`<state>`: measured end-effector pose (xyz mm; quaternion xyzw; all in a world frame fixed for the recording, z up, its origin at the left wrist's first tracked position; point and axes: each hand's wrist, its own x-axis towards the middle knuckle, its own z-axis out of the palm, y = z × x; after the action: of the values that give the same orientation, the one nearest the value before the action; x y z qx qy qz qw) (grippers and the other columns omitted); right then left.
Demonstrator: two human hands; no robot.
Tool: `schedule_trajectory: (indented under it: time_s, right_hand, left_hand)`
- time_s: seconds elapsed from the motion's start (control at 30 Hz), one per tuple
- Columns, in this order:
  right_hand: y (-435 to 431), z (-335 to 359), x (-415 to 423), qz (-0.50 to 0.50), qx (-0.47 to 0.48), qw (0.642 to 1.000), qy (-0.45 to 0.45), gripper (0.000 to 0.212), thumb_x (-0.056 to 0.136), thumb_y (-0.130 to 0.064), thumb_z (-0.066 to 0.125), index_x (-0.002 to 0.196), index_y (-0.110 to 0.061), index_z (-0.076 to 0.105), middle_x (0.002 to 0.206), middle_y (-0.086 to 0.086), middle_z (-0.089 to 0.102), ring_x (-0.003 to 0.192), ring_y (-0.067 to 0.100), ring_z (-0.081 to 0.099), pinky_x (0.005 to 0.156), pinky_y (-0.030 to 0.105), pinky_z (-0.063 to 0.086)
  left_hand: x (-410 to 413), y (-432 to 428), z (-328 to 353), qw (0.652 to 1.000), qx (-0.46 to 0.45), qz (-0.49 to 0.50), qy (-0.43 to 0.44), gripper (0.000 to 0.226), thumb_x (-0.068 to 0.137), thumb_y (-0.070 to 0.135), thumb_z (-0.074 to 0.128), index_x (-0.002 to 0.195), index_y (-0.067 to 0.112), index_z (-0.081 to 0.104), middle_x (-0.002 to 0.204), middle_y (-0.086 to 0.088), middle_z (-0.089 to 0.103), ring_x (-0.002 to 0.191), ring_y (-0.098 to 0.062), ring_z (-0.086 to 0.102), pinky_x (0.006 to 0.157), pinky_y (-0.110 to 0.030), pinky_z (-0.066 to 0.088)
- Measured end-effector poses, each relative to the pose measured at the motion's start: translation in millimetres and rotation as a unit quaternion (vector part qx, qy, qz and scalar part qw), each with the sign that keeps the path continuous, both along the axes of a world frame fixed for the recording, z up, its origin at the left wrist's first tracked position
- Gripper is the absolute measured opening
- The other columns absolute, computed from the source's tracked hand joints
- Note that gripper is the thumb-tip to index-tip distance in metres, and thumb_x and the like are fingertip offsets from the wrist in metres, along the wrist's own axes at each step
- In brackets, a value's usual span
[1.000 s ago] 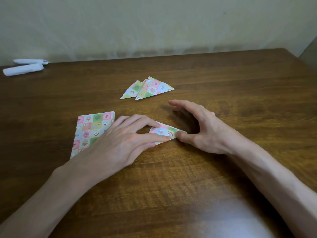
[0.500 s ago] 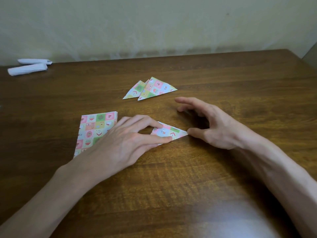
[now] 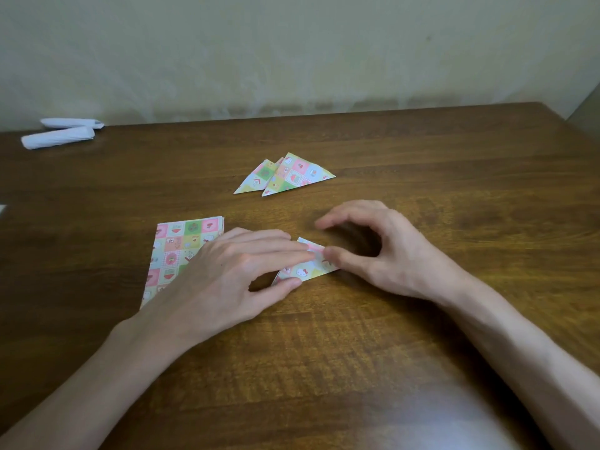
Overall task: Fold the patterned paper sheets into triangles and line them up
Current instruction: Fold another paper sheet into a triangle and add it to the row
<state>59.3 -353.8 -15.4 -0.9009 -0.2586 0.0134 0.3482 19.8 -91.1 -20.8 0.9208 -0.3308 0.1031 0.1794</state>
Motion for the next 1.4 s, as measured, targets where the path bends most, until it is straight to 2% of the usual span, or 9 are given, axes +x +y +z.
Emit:
schedule_trajectory:
  time_s: [0.1,0.27,0.47,0.57,0.87,0.97,1.13,1.27,1.4]
  right_hand:
    - [10,-4,-6,0.025,-0.037,0.998,-0.034,0.039,0.085,-0.062,0.070,0.119,-0.044,0.070,0.127,-0.024,0.056,0.133,-0.001,0.043,0.111,0.038,0.029]
    - [14,-8,-5,0.024,-0.047,0.997,-0.061,0.050,0.080,-0.072,0.064,0.120,-0.042,0.071,0.125,-0.020,0.055,0.127,0.000,0.044,0.100,0.031,0.027]
    - [14,-9,-5,0.023,-0.060,0.995,-0.073,0.061,0.079,-0.081,0.056,0.121,-0.040,0.072,0.128,-0.019,0.057,0.129,0.002,0.045,0.104,0.034,0.031]
    - [14,-10,-5,0.021,-0.057,0.995,-0.082,0.059,0.080,-0.080,0.057,0.119,-0.039,0.073,0.127,-0.018,0.057,0.129,0.004,0.046,0.104,0.035,0.032]
    - [17,-12,-6,0.029,-0.037,0.995,-0.091,0.045,0.085,-0.072,0.062,0.113,-0.039,0.075,0.124,-0.020,0.058,0.128,0.003,0.048,0.108,0.039,0.034]
    - [19,-10,-7,0.061,-0.030,0.991,-0.111,0.030,0.091,-0.061,0.067,0.110,-0.040,0.076,0.120,-0.020,0.061,0.124,0.004,0.052,0.107,0.041,0.035]
    - [24,-5,-9,0.043,0.008,0.974,-0.221,0.017,0.102,-0.039,0.065,0.107,-0.029,0.079,0.103,-0.016,0.072,0.099,0.009,0.064,0.086,0.039,0.046]
    - [25,-5,-10,0.000,0.089,0.977,-0.194,0.011,0.099,-0.030,0.072,0.102,-0.027,0.081,0.093,-0.017,0.075,0.087,0.010,0.067,0.082,0.042,0.050]
    - [32,-5,-14,-0.011,0.136,0.980,-0.141,0.009,0.096,-0.030,0.074,0.102,-0.026,0.081,0.094,-0.019,0.076,0.088,0.007,0.069,0.087,0.039,0.051]
  left_hand:
    - [-2,-2,2,1.000,0.010,-0.004,-0.022,0.035,0.100,0.041,0.062,0.133,0.030,0.070,0.134,0.017,0.066,0.130,-0.001,0.057,0.098,-0.038,0.053]
    - [-5,-4,6,0.995,0.077,-0.033,-0.053,0.037,0.107,0.043,0.046,0.125,0.025,0.073,0.130,0.009,0.069,0.109,-0.012,0.070,0.082,-0.037,0.061]
    - [-6,-4,7,0.998,0.037,-0.006,-0.045,0.036,0.102,0.046,0.057,0.121,0.023,0.076,0.127,0.008,0.070,0.117,-0.008,0.065,0.088,-0.037,0.059]
    - [-6,-4,9,0.999,0.027,0.011,-0.038,0.032,0.098,0.045,0.065,0.120,0.023,0.076,0.122,0.007,0.069,0.112,-0.010,0.065,0.086,-0.039,0.058]
    - [-7,-6,15,0.993,0.079,-0.023,-0.083,0.023,0.098,0.029,0.064,0.108,0.015,0.079,0.108,0.000,0.077,0.097,-0.015,0.073,0.079,-0.035,0.062]
    - [-6,-7,15,0.997,0.031,0.001,-0.074,0.017,0.103,0.025,0.062,0.105,0.016,0.076,0.101,0.004,0.074,0.091,-0.011,0.070,0.076,-0.034,0.060]
    - [-9,-8,17,0.992,-0.089,0.062,-0.060,0.014,0.102,0.027,0.062,0.103,0.018,0.073,0.095,0.011,0.069,0.086,-0.006,0.065,0.074,-0.031,0.055]
    - [-7,-2,21,0.981,-0.154,0.096,-0.061,0.014,0.097,0.025,0.070,0.104,0.015,0.078,0.097,0.009,0.072,0.090,-0.008,0.068,0.072,-0.030,0.056]
    - [-6,-2,22,0.973,-0.195,0.121,-0.038,0.011,0.093,0.026,0.073,0.098,0.018,0.080,0.089,0.010,0.072,0.080,-0.015,0.066,0.061,-0.037,0.051]
